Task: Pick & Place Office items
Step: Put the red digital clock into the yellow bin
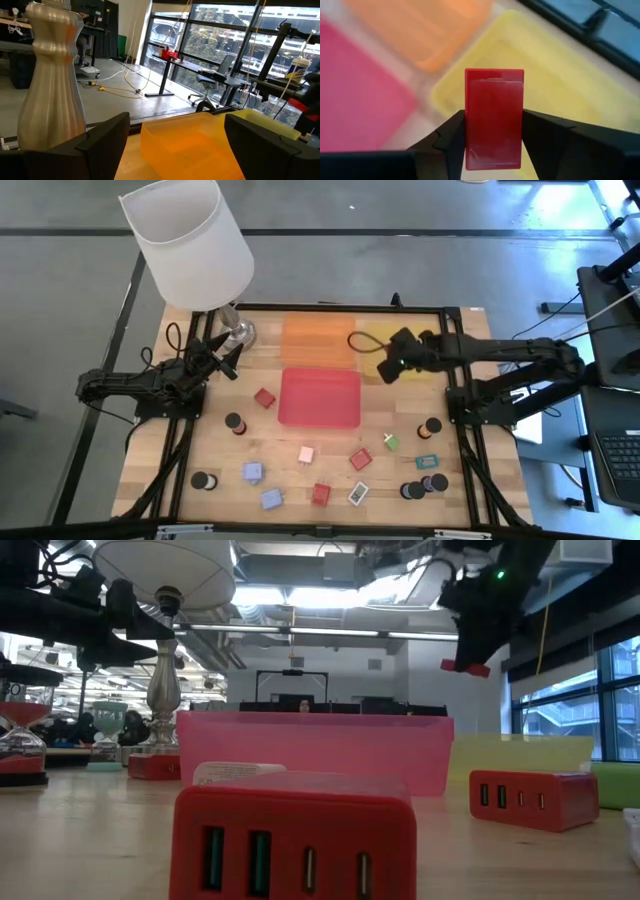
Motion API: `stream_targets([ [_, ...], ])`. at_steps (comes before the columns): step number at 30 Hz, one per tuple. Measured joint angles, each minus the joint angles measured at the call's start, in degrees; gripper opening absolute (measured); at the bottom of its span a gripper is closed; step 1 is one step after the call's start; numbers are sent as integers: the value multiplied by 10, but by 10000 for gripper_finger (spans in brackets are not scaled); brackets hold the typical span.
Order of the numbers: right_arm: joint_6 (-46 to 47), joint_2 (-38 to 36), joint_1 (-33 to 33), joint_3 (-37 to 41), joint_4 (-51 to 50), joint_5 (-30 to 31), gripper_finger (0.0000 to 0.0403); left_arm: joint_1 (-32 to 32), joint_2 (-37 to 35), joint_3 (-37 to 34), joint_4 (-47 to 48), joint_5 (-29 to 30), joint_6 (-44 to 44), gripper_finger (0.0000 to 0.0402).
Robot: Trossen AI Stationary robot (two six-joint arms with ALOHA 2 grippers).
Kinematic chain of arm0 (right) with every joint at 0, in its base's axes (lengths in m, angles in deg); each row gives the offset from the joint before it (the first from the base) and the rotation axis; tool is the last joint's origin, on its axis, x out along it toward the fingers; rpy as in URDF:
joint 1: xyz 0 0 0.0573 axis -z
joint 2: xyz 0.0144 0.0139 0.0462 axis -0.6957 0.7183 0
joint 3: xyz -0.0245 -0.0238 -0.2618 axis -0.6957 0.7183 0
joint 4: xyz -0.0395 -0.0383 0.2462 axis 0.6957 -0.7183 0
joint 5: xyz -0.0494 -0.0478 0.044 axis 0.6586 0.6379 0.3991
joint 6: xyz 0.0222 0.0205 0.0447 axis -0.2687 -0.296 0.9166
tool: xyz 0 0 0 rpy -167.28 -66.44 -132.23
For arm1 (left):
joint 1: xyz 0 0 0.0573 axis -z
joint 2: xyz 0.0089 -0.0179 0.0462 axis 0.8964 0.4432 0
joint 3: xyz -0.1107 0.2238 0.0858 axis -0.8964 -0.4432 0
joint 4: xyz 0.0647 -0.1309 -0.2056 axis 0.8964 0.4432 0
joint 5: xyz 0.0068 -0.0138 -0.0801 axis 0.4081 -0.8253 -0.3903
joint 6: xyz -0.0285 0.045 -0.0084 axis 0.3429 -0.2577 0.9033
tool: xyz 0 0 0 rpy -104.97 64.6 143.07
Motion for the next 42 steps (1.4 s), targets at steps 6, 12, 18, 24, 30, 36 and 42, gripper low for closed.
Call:
stream_targets([
  [6, -15, 14, 88, 0, 3, 2, 184, 0, 0, 0, -1, 0, 0, 322],
  [12, -17, 37, 135, 0, 4, -4, 169, 0, 0, 0, -2, 0, 0, 322],
  [18, -17, 85, 158, 13, 9, -4, 176, 0, 0, 0, -2, 0, 0, 322],
  [24, -14, 141, 173, 14, 17, -25, 174, 0, 0, 0, -2, 0, 0, 322],
  [30, -2, 199, 175, 14, 19, -34, 172, 0, 0, 0, -1, 0, 0, 322],
  [36, 15, 244, 175, 14, 24, -46, 174, 0, 0, 0, -2, 0, 0, 322],
  [42, 14, 252, 175, 14, 35, -59, 175, 0, 0, 0, -2, 0, 0, 322],
])
